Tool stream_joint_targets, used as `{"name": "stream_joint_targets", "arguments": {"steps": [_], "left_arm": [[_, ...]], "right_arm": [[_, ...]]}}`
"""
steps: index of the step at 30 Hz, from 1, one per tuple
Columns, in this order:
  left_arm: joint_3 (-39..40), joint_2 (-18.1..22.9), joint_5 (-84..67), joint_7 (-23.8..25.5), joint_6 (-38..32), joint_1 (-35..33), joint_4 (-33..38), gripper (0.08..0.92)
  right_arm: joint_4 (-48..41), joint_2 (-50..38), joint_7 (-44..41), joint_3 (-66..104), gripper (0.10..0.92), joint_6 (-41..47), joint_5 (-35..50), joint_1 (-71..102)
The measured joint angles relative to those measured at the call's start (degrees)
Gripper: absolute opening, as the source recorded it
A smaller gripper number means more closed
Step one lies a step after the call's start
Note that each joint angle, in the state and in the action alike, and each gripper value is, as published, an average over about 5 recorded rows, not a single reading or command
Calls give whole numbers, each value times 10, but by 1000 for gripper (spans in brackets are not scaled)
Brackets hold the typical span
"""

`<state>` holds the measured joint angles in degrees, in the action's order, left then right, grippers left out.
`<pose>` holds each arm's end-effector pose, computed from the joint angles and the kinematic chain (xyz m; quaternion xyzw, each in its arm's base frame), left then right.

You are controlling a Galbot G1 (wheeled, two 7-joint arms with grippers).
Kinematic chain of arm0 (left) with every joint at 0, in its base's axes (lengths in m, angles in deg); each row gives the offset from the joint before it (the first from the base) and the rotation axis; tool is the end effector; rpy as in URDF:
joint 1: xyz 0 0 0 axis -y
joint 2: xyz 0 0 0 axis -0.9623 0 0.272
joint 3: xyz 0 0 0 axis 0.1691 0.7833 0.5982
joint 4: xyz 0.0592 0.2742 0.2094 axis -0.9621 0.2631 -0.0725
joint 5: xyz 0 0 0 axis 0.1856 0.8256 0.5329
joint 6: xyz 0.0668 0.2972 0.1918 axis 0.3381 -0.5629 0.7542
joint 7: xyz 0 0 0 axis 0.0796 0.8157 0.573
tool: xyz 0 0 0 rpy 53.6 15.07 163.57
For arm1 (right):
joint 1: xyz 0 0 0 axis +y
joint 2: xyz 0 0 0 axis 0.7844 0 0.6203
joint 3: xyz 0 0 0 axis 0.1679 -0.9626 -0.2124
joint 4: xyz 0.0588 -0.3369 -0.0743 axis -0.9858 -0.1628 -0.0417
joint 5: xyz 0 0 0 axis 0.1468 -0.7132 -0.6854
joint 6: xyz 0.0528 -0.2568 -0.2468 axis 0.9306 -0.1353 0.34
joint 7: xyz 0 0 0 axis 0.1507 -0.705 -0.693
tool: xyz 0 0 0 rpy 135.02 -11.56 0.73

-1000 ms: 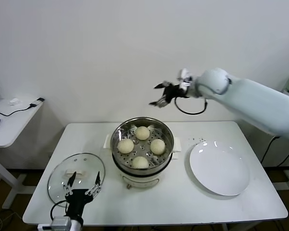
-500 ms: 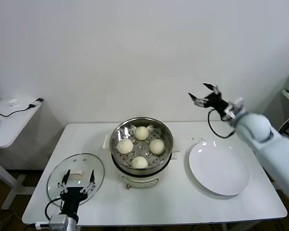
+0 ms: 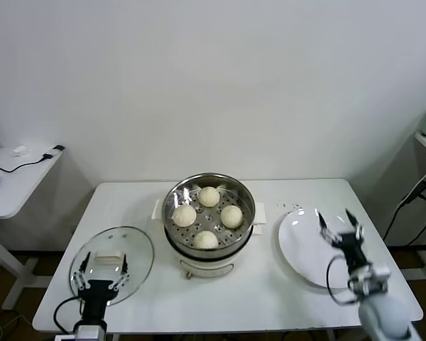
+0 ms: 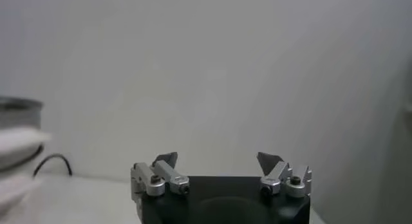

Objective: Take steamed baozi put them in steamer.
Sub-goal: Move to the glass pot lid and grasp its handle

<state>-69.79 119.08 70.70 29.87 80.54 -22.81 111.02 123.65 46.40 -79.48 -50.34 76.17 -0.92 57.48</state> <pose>0.1359 0.0586 -0.3485 0.0745 -0.9737 -0.2059 0.0623 0.2454 -0.1711 -0.3889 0.0125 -0.9989 0.0390 0.0220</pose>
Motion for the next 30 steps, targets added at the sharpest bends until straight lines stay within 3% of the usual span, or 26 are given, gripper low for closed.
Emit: {"name": "stream_joint_targets", "arguments": {"steps": [15,30], "left_arm": [[-22,-46,427,-143,-24,45,-160,823],[-23,-54,584,-178,-2,124,-299,823]], "right_arm": [[12,86,19,31,823,-16,-73,94],[21,111,21,48,823,-30,-101,128]]}}
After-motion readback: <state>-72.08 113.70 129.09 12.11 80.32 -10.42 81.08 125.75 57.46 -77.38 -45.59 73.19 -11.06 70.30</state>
